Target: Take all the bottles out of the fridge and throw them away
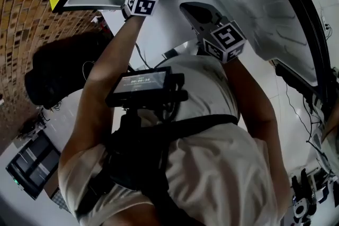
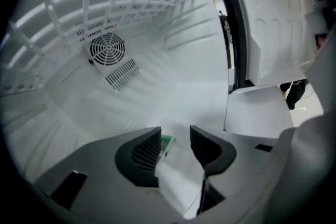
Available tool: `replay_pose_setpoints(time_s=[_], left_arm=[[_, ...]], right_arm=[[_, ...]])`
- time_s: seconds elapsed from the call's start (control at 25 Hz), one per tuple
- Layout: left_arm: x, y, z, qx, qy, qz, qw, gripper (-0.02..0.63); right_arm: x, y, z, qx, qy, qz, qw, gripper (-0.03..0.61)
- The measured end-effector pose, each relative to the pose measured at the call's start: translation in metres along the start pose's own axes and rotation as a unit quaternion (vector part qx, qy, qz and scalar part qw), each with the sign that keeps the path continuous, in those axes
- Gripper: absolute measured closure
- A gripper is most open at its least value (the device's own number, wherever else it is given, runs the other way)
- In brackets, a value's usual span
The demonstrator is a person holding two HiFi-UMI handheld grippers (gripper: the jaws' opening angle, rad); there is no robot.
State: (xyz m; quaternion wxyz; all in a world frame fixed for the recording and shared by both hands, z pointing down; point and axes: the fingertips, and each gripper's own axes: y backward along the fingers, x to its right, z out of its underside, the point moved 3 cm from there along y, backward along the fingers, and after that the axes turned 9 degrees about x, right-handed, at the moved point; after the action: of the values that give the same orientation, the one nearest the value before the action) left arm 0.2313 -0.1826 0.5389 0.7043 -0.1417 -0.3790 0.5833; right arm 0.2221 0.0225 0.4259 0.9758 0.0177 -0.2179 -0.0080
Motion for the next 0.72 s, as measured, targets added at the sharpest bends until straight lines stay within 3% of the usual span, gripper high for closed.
replay_pose_setpoints(time_s=[0.16, 0.24, 0.44, 0.6, 0.72], left_arm=[[-0.024, -0.030, 0.012, -0.054, -0.025, -0.025, 0.9979, 0.428], [-0.042, -0.043, 0.020, -0.071, -0.016, -0.041, 0.9965, 0.428], [-0.084, -0.067, 0.035, -0.103, 0.084, -0.088, 0.9872, 0.407], [-0.099, -0.077, 0.055, -0.132, 0.185, -0.120, 0.9665, 0.405], [-0.101, -0.076, 0.068, -0.149, 0.225, -0.141, 0.9526, 0.405]], right_arm=[[0.006, 0.006, 0.002, -0.007, 0.002, -0.002, 1.000, 0.572], [0.010, 0.007, 0.006, -0.010, -0.001, 0.002, 1.000, 0.572], [0.019, 0.008, 0.013, -0.017, -0.007, 0.015, 1.000, 0.572], [0.028, 0.010, 0.016, -0.018, -0.006, 0.025, 1.000, 0.572], [0.030, 0.013, 0.015, -0.020, -0.007, 0.031, 0.999, 0.572]])
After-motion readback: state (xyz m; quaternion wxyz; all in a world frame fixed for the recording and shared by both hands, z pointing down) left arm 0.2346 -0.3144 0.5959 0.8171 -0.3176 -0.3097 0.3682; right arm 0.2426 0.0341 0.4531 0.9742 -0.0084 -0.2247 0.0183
